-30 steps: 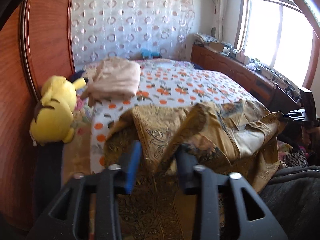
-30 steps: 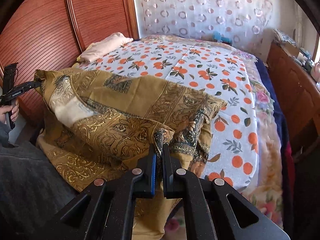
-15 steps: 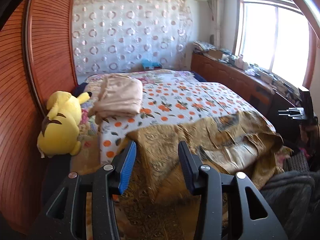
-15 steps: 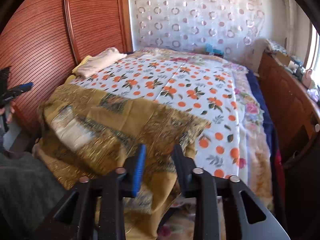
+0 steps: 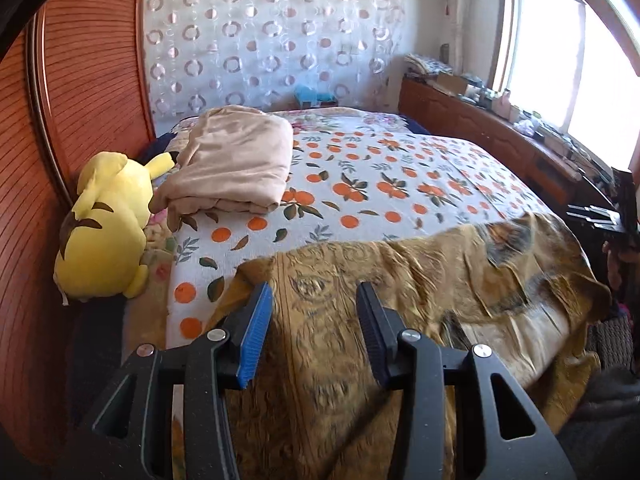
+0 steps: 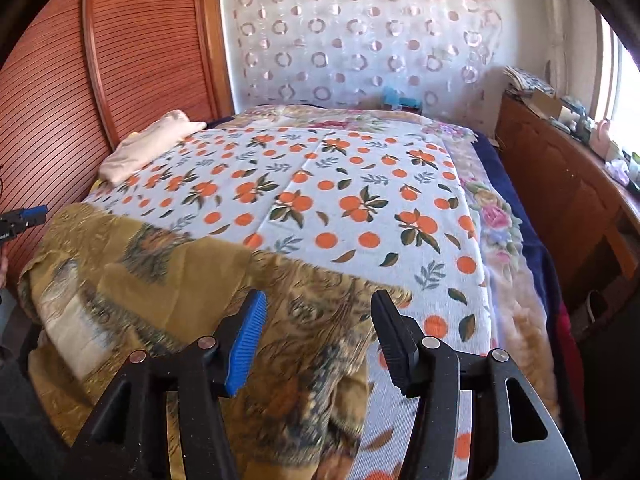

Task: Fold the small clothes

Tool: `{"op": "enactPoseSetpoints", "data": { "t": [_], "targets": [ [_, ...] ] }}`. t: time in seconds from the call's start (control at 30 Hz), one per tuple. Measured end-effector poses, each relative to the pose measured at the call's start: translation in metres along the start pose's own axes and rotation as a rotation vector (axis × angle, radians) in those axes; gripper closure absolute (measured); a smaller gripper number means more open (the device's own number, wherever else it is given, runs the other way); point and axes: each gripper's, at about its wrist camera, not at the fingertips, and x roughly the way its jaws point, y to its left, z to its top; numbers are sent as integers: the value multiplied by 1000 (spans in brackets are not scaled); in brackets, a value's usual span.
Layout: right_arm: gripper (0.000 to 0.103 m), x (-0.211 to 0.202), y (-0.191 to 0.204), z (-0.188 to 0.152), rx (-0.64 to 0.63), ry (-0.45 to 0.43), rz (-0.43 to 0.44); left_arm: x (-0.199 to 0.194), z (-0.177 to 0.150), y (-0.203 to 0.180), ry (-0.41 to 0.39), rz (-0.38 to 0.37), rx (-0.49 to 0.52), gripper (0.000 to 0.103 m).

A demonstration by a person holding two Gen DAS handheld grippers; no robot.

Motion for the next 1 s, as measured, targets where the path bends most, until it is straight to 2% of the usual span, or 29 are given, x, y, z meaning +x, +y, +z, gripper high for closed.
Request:
{"op": "enactPoseSetpoints", "data": {
  "t": [0.07,0.1,0.17,0.3,0.33,0.4,0.43,0.5,0.6,0.7,0.8,1.0],
  "targets": [
    [46,6,-4,1,15,3,-4,4,3,1,-15,12,-7,61],
    [46,9,-5,0,24,5,-5,6,5,1,-12,16,-8,73],
    [46,13,-6,1,31,11,-10,13,9,3,4,5,-11,86],
    [46,20,-7,3,33,17,-19,20,15,3,10,9,2,86],
    [46,20,-8,3,30,19,-21,20,16,4,5,27,3,82],
    [46,23,-10,3,26,22,-24,21,19,8,4,60,-10,32],
    [46,24,-13,3,27,25,-22,21,20,11,-1,69,-23,25],
    [46,26,-14,2,30,28,-21,22,21,17,-7,86,-37,21],
    [46,27,-19,1,35,30,-19,35,23,26,58,147,-32,21],
    [46,32,-24,0,42,37,-16,47,19,38,98,104,-70,21],
    [46,40,-28,0,51,50,-18,60,14,44,151,98,-69,21],
    [43,52,-33,-1,57,63,-23,71,7,53,182,47,-114,21]
  ]
}}
